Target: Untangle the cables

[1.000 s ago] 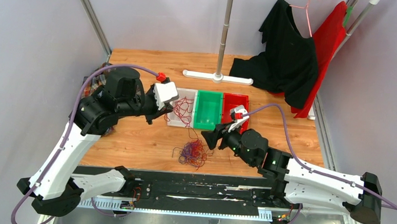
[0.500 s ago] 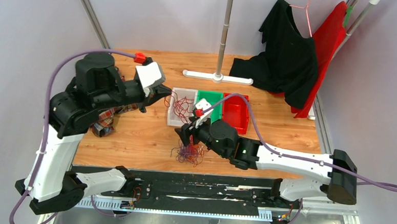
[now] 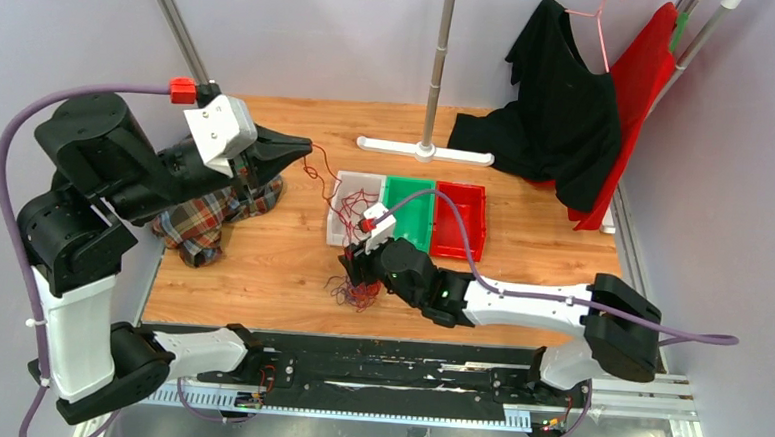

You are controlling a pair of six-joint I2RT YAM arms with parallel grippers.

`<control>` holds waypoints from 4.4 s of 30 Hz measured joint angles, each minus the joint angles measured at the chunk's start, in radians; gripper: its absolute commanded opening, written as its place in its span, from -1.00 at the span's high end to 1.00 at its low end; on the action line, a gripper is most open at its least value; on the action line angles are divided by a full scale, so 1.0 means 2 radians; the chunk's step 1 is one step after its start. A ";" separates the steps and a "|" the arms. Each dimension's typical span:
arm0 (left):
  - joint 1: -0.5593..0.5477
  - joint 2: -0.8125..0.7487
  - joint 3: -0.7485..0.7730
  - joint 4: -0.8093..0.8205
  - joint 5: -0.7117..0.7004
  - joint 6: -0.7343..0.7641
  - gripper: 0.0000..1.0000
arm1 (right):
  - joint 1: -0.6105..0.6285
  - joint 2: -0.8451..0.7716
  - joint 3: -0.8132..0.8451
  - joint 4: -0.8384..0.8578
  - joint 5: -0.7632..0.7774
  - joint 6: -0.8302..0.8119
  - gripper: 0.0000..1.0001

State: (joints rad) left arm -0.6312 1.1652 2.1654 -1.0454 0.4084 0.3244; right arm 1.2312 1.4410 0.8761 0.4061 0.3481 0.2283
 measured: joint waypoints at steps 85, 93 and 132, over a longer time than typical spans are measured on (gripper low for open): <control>0.000 -0.269 -0.580 0.093 -0.119 0.109 -0.47 | -0.031 -0.115 -0.016 -0.105 -0.139 0.030 0.99; 0.000 -0.219 -0.570 0.046 -0.027 0.113 -0.52 | -0.031 -0.042 0.061 -0.151 -0.160 0.031 0.99; -0.001 -0.216 -0.596 0.153 -0.005 0.051 0.99 | -0.032 -0.130 -0.006 -0.095 -0.139 0.084 -0.15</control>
State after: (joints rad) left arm -0.6327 0.7334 0.9730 -0.7387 0.3988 0.4263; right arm 1.1671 1.1812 0.8635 0.2157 0.0704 0.3962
